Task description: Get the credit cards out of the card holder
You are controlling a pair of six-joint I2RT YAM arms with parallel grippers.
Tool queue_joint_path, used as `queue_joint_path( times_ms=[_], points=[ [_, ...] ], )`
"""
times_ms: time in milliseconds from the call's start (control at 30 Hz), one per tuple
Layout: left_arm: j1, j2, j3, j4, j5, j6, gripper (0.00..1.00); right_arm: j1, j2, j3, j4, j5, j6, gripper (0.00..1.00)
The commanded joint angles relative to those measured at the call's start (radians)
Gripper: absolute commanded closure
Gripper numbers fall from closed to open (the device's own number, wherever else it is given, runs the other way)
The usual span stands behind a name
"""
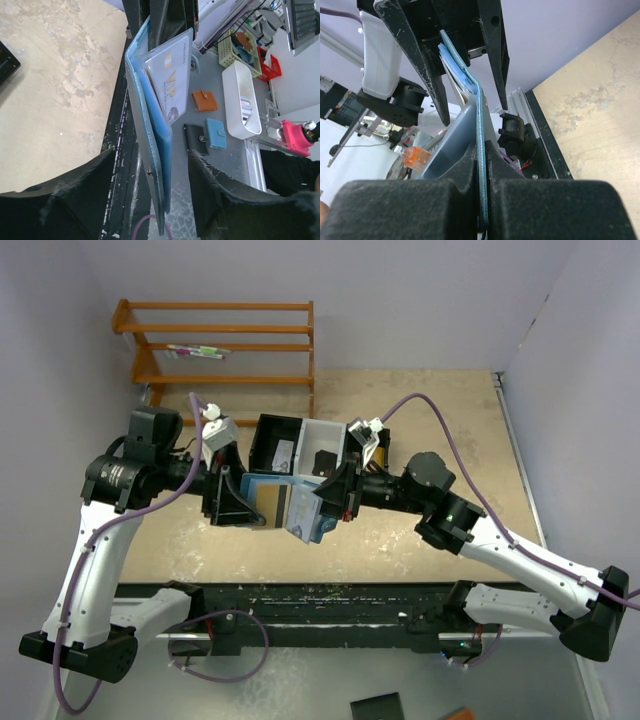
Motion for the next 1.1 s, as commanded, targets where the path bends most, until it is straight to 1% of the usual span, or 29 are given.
queue_joint_path(
  times_ms=[0, 133, 200, 267, 367, 433, 467, 500, 567, 600, 667, 767, 833, 867, 1000, 1067],
  points=[
    [0.002, -0.001, 0.019, 0.022, 0.029, -0.009, 0.43, 0.005, -0.028, -0.001, 0.073, -0.025, 0.008, 1.0],
    [0.002, -0.013, -0.006, 0.116, -0.077, -0.092, 0.64, 0.004, -0.024, -0.005, 0.082, -0.03, 0.006, 1.0],
    [0.002, -0.016, -0.014, 0.142, -0.132, -0.113, 0.76, 0.005, -0.023, -0.011, 0.088, -0.038, 0.012, 1.0],
    [0.002, -0.016, -0.01, 0.149, -0.177, -0.118, 0.84, 0.004, -0.027, -0.019, 0.101, -0.044, 0.021, 1.0],
    [0.002, -0.019, 0.001, 0.14, -0.18, -0.109, 0.89, 0.004, -0.034, -0.012, 0.083, -0.035, 0.015, 1.0],
    [0.002, -0.018, 0.017, 0.119, -0.168, -0.096, 0.9, -0.001, -0.038, 0.009, 0.03, -0.025, -0.009, 1.0],
    [0.002, -0.016, 0.026, 0.106, -0.163, -0.088, 0.92, -0.008, -0.041, 0.017, 0.002, -0.021, -0.02, 0.94],
    [0.002, -0.014, 0.04, 0.086, -0.156, -0.08, 0.93, -0.02, -0.043, 0.023, -0.026, -0.02, -0.031, 0.85],
    [0.002, -0.008, 0.051, 0.063, -0.136, -0.076, 0.95, -0.062, -0.051, 0.029, -0.066, -0.032, -0.037, 0.62],
    [0.002, -0.005, 0.054, 0.056, -0.128, -0.081, 0.96, -0.088, -0.055, 0.03, -0.081, -0.044, -0.037, 0.53],
    [0.002, 0.002, 0.058, 0.049, -0.114, -0.094, 0.98, -0.144, -0.067, 0.033, -0.131, -0.067, -0.037, 0.41],
    [0.002, 0.01, 0.055, 0.041, -0.109, -0.096, 1.0, -0.217, -0.107, 0.051, -0.211, -0.078, -0.071, 0.32],
    [0.002, 0.018, 0.058, 0.029, -0.13, -0.081, 1.0, -0.241, -0.129, 0.058, -0.272, -0.056, -0.109, 0.28],
    [0.002, 0.024, 0.06, 0.024, -0.137, -0.075, 1.0, -0.246, -0.137, 0.09, -0.284, -0.058, -0.12, 0.27],
    [0.002, 0.031, 0.06, 0.03, -0.12, -0.085, 1.0, -0.246, -0.137, 0.086, -0.279, -0.106, -0.129, 0.21],
    [0.002, 0.033, 0.064, 0.03, -0.113, -0.087, 1.0, -0.246, -0.125, 0.075, -0.228, -0.123, -0.126, 0.19]
  ],
)
